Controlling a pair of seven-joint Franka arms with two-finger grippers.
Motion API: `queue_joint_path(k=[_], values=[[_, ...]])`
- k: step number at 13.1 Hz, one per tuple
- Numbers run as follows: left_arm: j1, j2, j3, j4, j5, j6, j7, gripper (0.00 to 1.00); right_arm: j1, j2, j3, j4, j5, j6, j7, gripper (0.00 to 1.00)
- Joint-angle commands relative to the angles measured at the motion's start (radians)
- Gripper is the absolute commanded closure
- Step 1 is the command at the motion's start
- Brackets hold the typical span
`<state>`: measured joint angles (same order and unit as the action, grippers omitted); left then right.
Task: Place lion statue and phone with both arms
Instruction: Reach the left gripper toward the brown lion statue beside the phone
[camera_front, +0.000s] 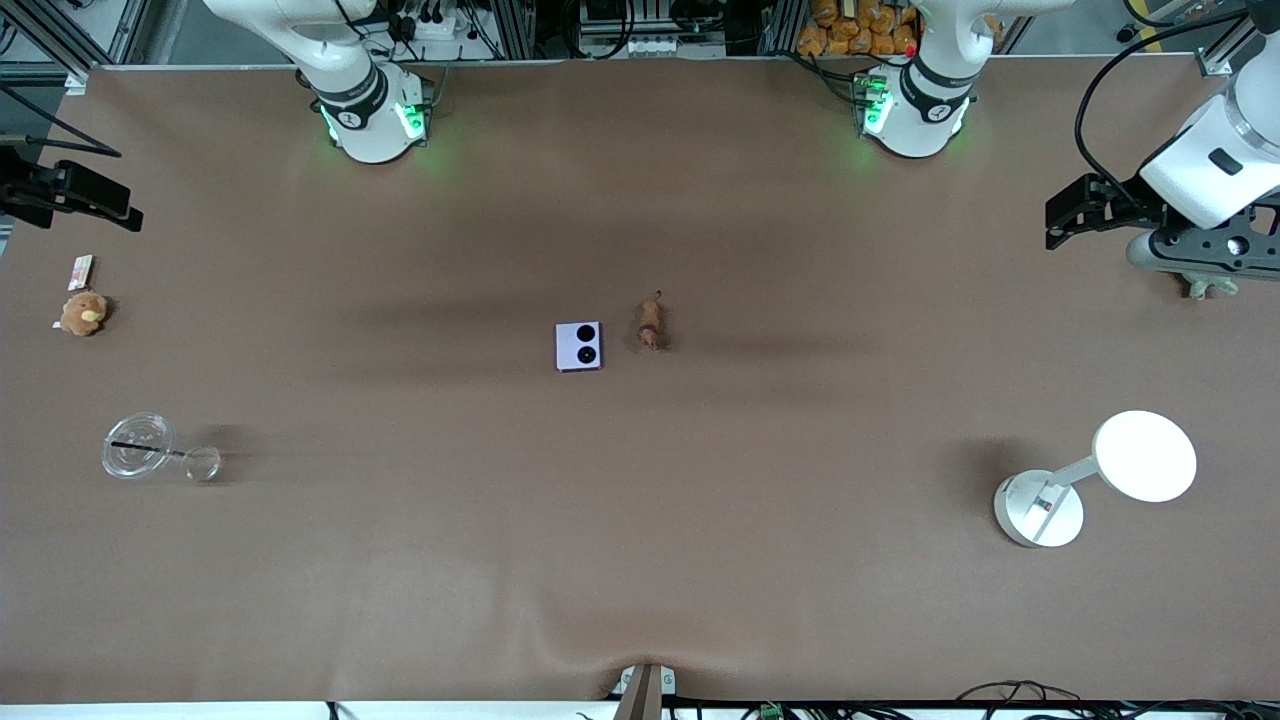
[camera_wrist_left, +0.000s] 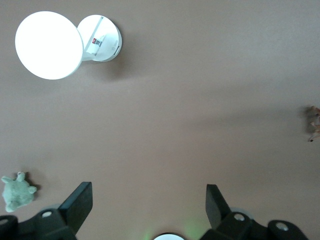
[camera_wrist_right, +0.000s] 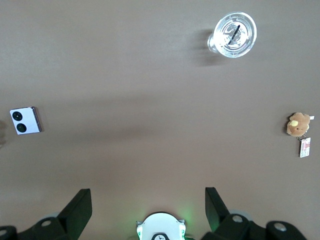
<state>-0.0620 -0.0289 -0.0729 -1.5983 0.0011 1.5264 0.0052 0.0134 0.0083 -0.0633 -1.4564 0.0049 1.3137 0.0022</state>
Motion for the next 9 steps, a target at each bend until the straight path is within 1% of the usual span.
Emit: queue_joint_path(k=[1, 5, 9], values=[[-0.012, 0.023, -0.011, 0.034, -0.033, -0.017, -0.082, 0.0, -0.001, 0.01, -0.007, 0.022, 0.015, -0.016, -0.007, 0.0], [-0.022, 0.041, -0.022, 0.043, -0.087, -0.017, -0.184, 0.0, -0.001, 0.01, -0.007, 0.022, 0.015, -0.016, -0.007, 0.0], [-0.024, 0.079, -0.057, 0.055, -0.138, -0.014, -0.287, 0.0, 0.002, 0.01, -0.007, 0.021, 0.015, -0.019, -0.007, 0.0]])
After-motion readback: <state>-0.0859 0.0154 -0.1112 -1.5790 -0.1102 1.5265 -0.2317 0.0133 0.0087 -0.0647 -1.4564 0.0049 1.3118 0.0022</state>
